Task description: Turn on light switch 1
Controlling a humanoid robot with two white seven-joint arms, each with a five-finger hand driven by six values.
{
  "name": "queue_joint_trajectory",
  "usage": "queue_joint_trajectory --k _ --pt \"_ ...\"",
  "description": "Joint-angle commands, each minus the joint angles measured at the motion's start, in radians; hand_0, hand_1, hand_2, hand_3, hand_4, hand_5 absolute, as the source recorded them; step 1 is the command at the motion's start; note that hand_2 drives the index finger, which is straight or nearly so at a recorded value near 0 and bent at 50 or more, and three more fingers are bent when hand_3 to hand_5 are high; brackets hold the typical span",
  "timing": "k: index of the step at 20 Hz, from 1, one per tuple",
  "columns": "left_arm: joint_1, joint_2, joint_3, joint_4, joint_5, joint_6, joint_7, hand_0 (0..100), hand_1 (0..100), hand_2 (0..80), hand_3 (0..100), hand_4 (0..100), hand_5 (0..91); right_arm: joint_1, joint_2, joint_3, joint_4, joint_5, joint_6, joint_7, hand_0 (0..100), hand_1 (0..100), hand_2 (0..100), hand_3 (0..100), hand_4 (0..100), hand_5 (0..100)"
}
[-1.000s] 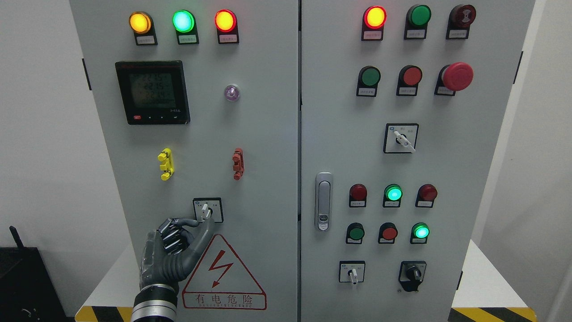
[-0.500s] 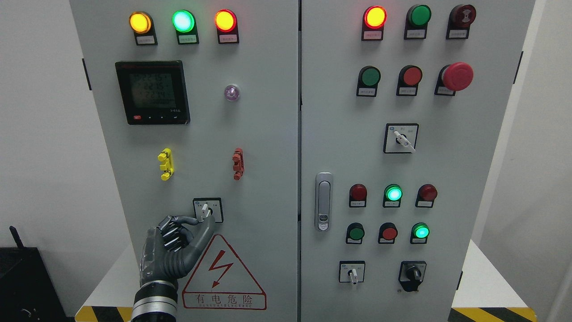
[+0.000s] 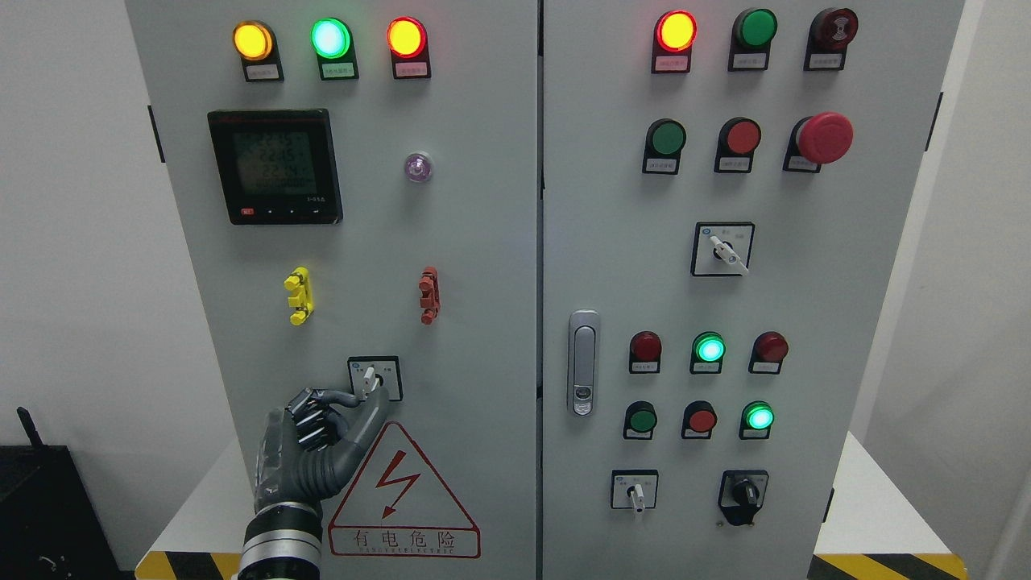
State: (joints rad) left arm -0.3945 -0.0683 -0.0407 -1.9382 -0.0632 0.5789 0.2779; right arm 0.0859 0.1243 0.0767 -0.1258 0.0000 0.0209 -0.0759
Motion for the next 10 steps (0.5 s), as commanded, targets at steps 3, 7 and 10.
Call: queue_joint_trajectory --k 3,7,10 --pt "-0.014 -0.004 -0.002 0.012 0.0 0.015 0.0 8 70 59.6 96 98 88.0 0.0 0.0 0.0 0.0 -0.025 0.001 0.001 0 0 0 0 0 0" --pt "-0.018 -0.008 -0.002 0.012 -0.001 0.019 0.0 8 70 60.2 96 99 88.0 0.0 0.0 0.0 0.0 -0.025 0.001 0.001 0 0 0 0 0 0" --pt "-0.018 -0.013 -0.002 0.012 -0.001 0.021 0.0 8 69 60.6 96 99 88.0 0.0 0.0 0.0 0.0 -0.025 0.001 0.001 0 0 0 0 0 0"
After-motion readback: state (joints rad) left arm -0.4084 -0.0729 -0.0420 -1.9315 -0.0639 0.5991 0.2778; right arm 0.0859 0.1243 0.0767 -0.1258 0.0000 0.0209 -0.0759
